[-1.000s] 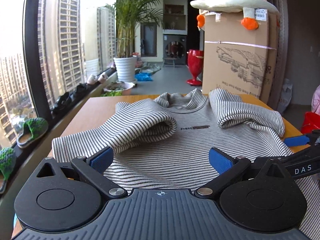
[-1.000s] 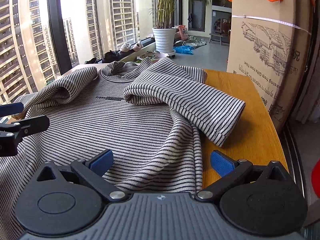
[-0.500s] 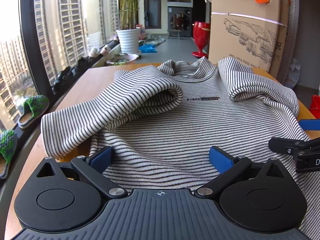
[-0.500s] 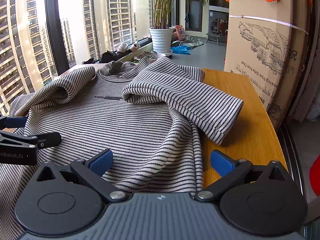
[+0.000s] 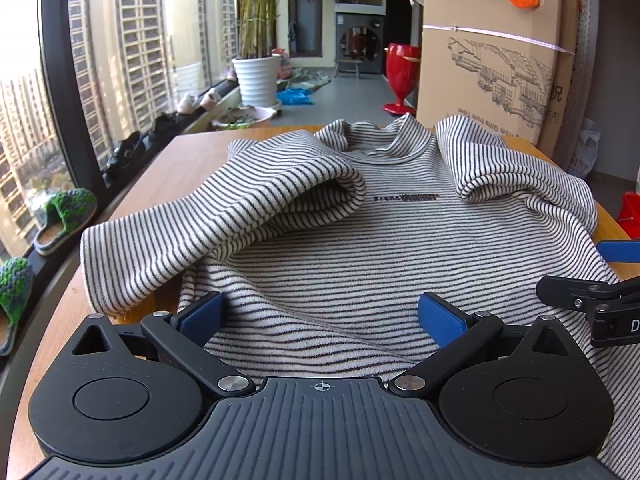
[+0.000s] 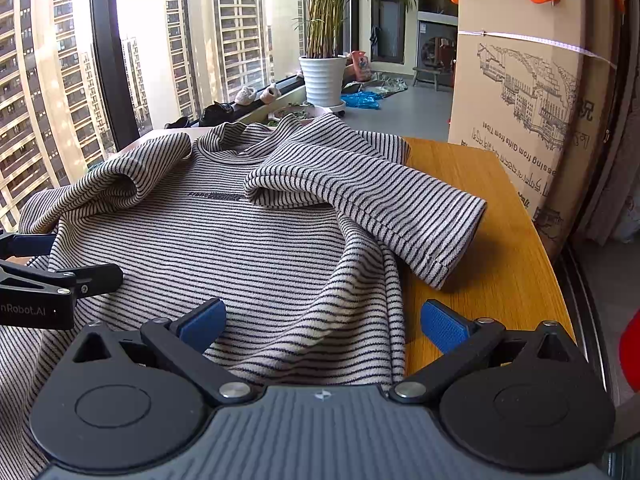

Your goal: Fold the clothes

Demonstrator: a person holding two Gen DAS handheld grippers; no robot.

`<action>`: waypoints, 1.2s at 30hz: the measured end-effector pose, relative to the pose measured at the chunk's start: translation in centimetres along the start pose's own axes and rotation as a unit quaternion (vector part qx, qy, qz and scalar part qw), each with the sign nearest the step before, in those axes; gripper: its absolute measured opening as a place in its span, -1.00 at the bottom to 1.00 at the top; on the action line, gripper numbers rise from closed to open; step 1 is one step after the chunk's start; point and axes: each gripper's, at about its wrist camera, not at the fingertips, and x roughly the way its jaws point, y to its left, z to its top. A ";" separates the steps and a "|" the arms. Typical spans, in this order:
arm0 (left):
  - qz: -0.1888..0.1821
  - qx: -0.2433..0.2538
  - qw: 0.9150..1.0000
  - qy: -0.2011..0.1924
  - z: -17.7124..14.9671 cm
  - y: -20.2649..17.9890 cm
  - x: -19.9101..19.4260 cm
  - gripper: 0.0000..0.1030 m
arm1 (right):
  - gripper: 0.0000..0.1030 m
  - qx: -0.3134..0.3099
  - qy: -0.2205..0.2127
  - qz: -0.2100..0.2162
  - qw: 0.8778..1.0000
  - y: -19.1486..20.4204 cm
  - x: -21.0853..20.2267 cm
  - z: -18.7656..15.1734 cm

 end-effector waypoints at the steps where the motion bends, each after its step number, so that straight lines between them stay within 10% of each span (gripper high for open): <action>1: 0.000 0.000 1.000 0.000 0.0 -0.1 0.0 1.00 | 1.00 0.000 -0.001 0.000 1.000 0.1 0.0 -0.3; 36: 0.001 -0.002 1.000 0.000 -0.1 -0.5 0.1 1.00 | 1.00 0.000 -0.001 0.000 1.000 -0.1 0.0 -0.1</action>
